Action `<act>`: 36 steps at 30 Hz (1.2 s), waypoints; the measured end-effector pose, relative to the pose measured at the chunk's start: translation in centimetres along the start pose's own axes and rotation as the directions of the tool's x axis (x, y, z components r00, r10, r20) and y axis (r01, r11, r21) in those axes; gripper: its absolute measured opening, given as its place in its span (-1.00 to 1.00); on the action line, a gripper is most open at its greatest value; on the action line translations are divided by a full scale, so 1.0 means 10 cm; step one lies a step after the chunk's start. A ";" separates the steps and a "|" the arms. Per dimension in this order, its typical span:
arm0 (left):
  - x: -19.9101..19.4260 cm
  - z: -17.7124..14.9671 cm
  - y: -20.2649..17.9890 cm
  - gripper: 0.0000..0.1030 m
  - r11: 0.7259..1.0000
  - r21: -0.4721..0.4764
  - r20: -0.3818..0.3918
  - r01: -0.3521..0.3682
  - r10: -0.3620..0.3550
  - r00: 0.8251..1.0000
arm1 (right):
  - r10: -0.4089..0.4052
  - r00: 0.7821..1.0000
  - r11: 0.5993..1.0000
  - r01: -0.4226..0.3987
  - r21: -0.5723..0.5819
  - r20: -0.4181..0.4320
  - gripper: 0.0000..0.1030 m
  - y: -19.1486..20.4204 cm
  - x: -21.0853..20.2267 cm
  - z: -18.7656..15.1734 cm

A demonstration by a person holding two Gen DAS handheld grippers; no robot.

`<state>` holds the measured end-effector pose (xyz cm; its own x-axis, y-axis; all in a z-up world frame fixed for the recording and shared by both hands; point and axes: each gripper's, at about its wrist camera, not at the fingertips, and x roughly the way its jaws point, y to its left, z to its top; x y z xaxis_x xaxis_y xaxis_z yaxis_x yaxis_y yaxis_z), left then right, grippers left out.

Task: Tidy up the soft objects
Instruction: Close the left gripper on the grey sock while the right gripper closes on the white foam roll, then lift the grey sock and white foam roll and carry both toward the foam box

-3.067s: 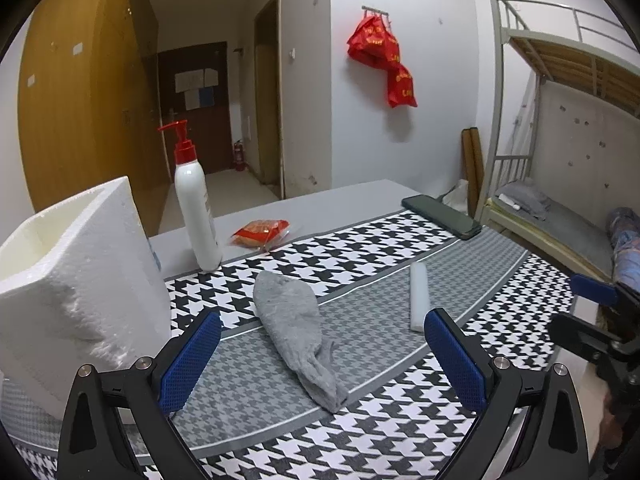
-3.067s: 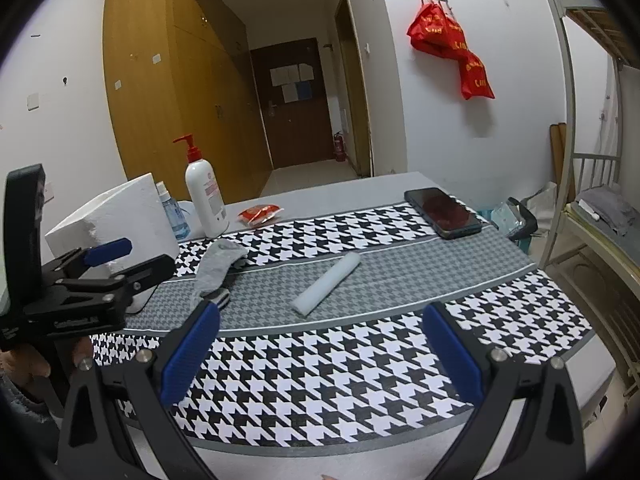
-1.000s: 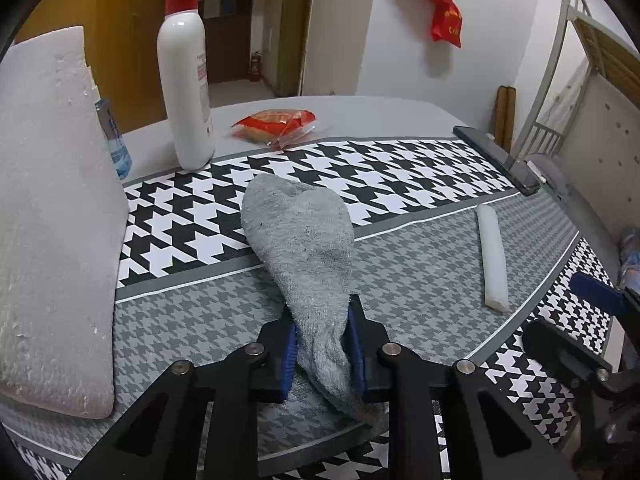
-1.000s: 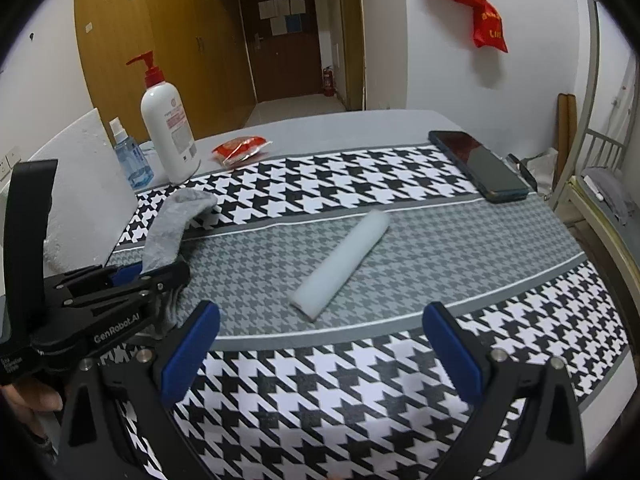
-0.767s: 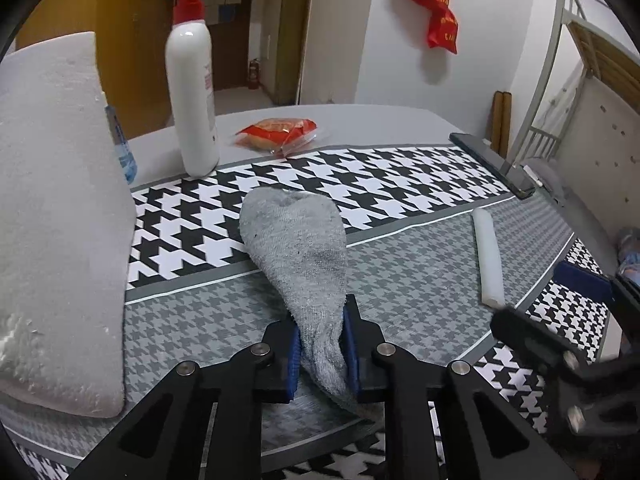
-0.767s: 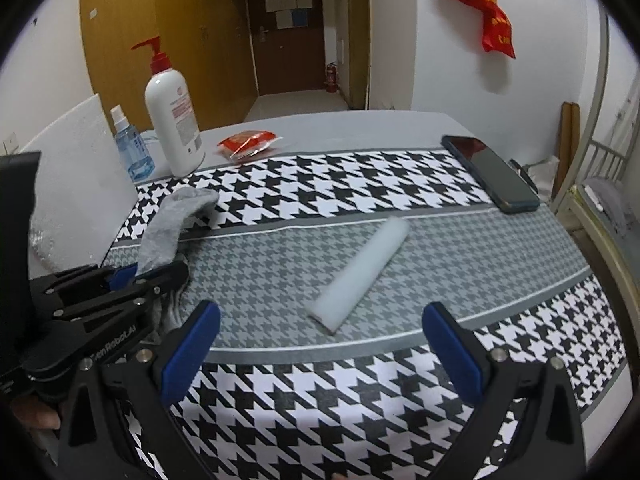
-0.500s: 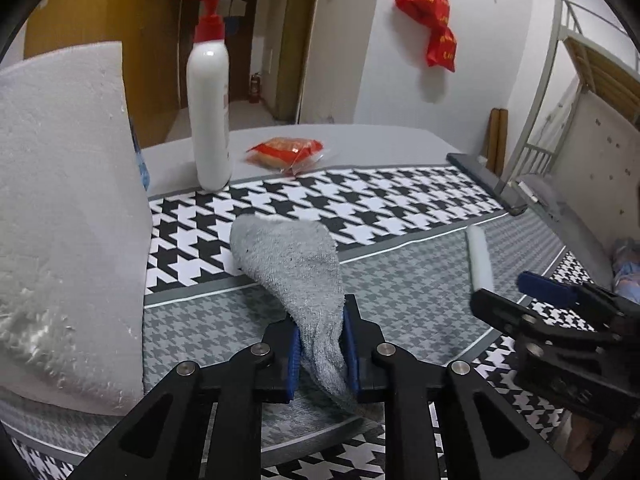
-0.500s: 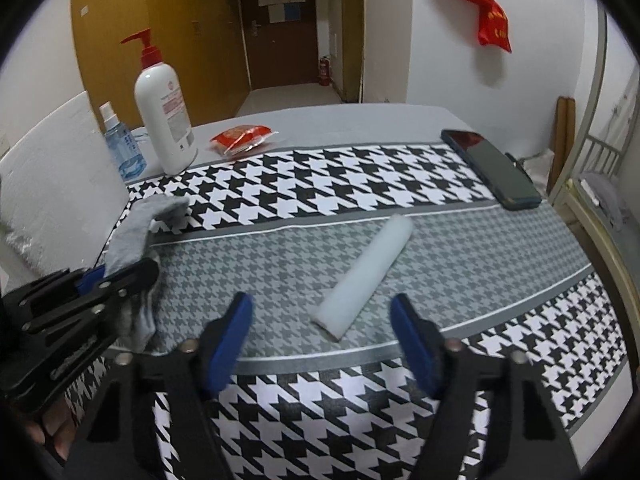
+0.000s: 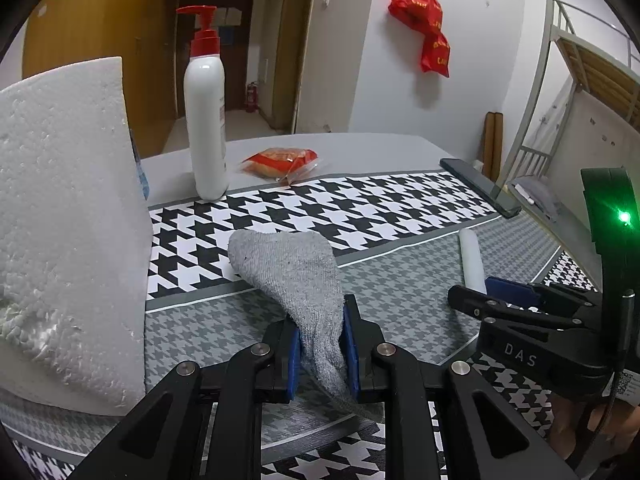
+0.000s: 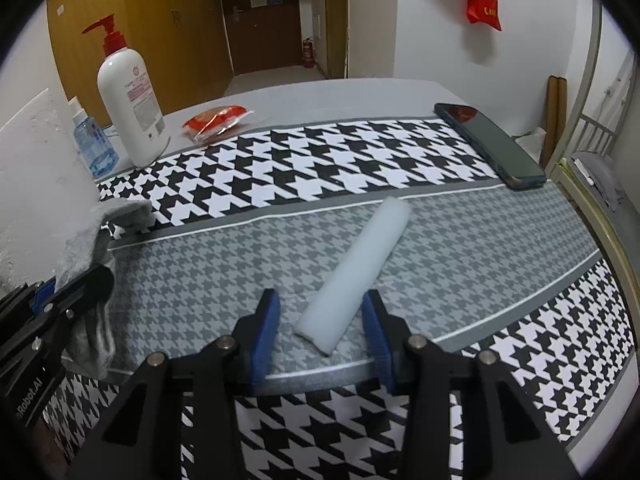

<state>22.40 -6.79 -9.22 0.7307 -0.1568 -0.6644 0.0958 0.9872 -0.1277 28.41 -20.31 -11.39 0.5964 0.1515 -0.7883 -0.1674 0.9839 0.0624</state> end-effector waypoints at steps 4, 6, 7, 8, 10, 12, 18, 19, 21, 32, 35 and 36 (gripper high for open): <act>0.00 0.00 0.00 -0.62 1.000 0.003 0.004 0.002 -0.002 1.000 | -0.026 1.000 1.000 0.026 -0.008 0.000 -0.21 0.01 0.01 0.00; 0.00 0.00 0.00 -0.62 1.000 0.002 0.004 0.000 0.000 1.000 | -0.032 0.999 0.999 0.032 0.006 -0.005 -0.35 -0.02 0.01 0.02; -0.01 0.00 0.00 -0.62 1.000 0.003 0.005 0.001 -0.001 1.000 | -0.022 1.000 1.000 0.022 0.016 -0.010 -0.42 -0.04 0.01 0.02; -0.02 0.00 -0.01 -0.62 1.000 0.006 0.008 0.005 -0.005 1.000 | -0.013 1.000 1.000 0.013 0.018 -0.016 -0.45 -0.06 0.00 0.02; -0.04 0.00 -0.03 -0.62 1.000 0.015 0.017 0.010 -0.010 1.000 | 0.013 1.000 1.000 -0.012 0.029 -0.021 -0.58 -0.10 -0.03 0.01; -0.05 0.00 -0.05 -0.62 1.000 0.025 0.022 0.011 -0.011 1.000 | 0.038 0.999 0.998 -0.037 0.041 -0.012 -0.72 -0.13 -0.10 0.00; -0.03 -0.01 -0.03 -0.62 1.000 0.016 0.011 0.011 -0.011 1.000 | 0.024 0.999 1.000 -0.024 0.012 0.021 -0.78 -0.15 -0.34 -0.10; -0.03 -0.01 -0.03 -0.62 1.000 0.018 0.012 0.009 -0.009 1.000 | 0.013 1.000 1.000 -0.013 0.010 0.025 -0.78 -0.16 -0.35 -0.11; -0.02 -0.01 -0.03 -0.62 1.000 0.019 0.011 0.007 -0.008 1.000 | 0.002 1.000 1.000 -0.002 0.010 0.031 -0.78 -0.18 -0.38 -0.13; 0.00 -0.02 -0.04 -0.62 1.000 0.024 0.003 0.012 -0.012 1.000 | -0.003 1.000 1.000 0.003 -0.028 0.017 -0.65 -0.20 -0.42 -0.32; 0.01 -0.01 -0.03 -0.62 1.000 0.021 0.002 0.011 -0.011 1.000 | 0.005 1.000 1.000 -0.004 -0.023 0.026 -0.35 -0.19 -0.39 -0.26; 0.01 -0.01 -0.02 -0.62 1.000 0.020 0.001 0.010 -0.010 1.000 | 0.013 1.000 1.000 -0.012 -0.018 0.023 -0.27 -0.20 -0.38 -0.24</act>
<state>22.37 -7.04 -9.33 0.7302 -0.1667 -0.6626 0.1163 0.9860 -0.1198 24.62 -23.05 -9.99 0.6124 0.1663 -0.7729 -0.1887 0.9801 0.0613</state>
